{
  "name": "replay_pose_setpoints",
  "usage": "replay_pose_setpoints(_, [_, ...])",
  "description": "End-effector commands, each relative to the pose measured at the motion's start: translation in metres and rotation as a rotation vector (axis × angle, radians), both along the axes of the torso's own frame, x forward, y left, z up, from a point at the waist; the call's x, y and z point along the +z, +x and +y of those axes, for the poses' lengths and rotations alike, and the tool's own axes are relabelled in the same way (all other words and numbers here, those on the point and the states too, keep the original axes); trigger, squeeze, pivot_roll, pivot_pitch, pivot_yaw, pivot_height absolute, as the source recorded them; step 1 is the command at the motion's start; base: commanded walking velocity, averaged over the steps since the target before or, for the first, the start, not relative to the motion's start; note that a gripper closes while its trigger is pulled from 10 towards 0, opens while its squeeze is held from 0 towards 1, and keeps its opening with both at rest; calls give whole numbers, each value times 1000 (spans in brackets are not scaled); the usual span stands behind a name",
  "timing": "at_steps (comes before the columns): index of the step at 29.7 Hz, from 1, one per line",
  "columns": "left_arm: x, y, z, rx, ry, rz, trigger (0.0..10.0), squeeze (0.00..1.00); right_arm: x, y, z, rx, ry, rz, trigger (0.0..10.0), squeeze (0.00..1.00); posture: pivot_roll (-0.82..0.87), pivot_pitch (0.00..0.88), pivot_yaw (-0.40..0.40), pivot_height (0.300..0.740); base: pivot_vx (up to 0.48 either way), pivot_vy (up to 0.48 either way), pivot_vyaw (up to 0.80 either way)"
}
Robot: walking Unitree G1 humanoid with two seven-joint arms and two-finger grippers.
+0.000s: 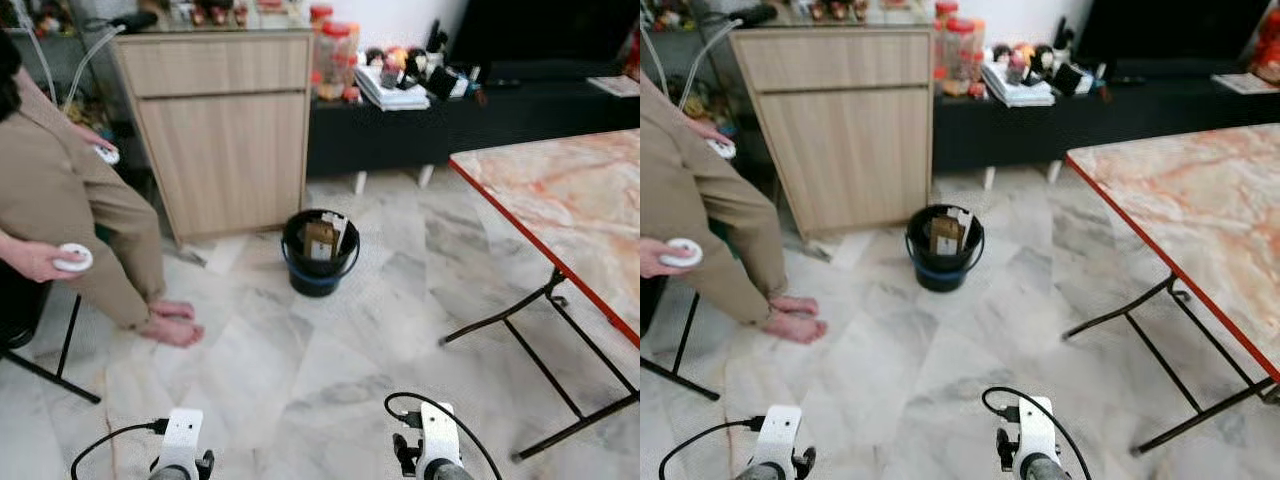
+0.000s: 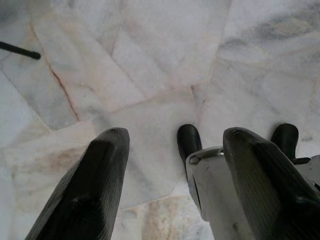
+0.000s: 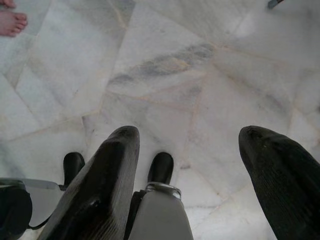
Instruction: Picking trash to rubbish bin
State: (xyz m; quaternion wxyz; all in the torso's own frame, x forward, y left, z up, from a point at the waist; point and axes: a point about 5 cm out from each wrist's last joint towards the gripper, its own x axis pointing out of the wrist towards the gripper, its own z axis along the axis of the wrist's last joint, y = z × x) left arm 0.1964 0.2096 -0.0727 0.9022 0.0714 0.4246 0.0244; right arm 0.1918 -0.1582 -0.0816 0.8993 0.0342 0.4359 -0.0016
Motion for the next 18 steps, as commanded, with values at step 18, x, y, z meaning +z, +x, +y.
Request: replay_pose_setpoints(18, [-1, -2, 0, 4, 2, 13, 10000, 0, 1, 3, -2, -6, 5, 4, 10000, 0, 111, 66, -91, 740, 0, 0, -698])
